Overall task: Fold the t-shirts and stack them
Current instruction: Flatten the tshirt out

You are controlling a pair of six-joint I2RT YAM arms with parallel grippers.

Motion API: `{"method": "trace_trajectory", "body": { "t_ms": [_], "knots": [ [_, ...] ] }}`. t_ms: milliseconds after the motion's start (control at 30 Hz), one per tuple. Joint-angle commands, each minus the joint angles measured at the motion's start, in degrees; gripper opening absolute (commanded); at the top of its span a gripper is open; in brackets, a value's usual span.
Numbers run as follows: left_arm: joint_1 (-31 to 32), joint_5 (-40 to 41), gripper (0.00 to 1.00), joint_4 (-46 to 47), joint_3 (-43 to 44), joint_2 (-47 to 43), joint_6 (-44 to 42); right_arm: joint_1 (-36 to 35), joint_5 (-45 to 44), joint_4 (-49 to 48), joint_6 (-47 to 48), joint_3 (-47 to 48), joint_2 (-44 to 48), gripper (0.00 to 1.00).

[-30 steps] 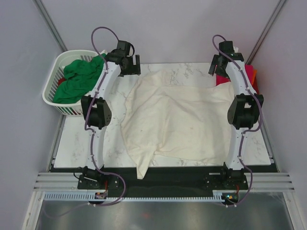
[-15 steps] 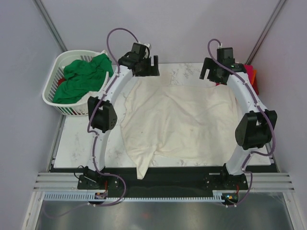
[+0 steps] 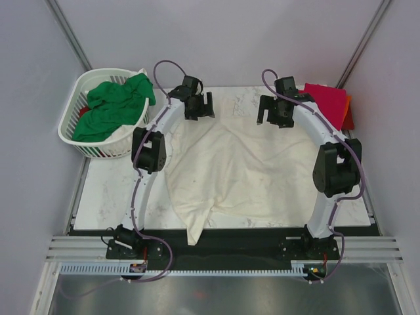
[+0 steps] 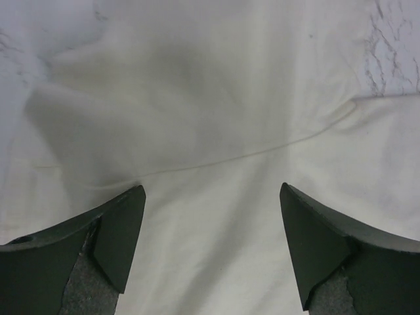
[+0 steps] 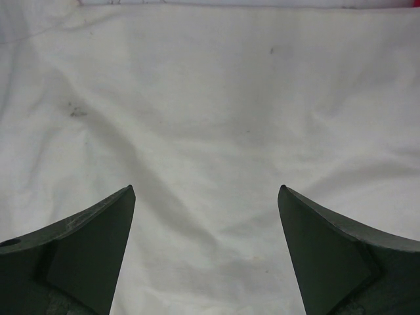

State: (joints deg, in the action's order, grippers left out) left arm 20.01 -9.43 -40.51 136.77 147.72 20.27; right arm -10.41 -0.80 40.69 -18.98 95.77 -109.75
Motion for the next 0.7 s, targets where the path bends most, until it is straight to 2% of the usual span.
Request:
{"method": "trace_trajectory", "body": {
  "t_ms": [0,300,533,667],
  "knots": [
    [-4.4,0.1,0.90,1.7,-0.4,1.2,3.3,-1.3,0.6,-1.6,0.8,-1.1,2.3,0.98],
    [-12.5,3.5,0.90,1.7,-6.6,-1.0,2.9,-2.3,2.1,-3.4,0.3,-1.0,-0.5,0.98],
    [-15.6,7.9,0.91,1.5,-5.9,-1.9,3.1,-3.2,2.6,-4.7,-0.2,0.3,-4.7,0.98],
    [-16.9,2.7,0.92,1.4,-3.1,-1.6,2.8,-3.4,2.7,-4.7,0.1,4.5,-11.5,0.98]
  ]
}}
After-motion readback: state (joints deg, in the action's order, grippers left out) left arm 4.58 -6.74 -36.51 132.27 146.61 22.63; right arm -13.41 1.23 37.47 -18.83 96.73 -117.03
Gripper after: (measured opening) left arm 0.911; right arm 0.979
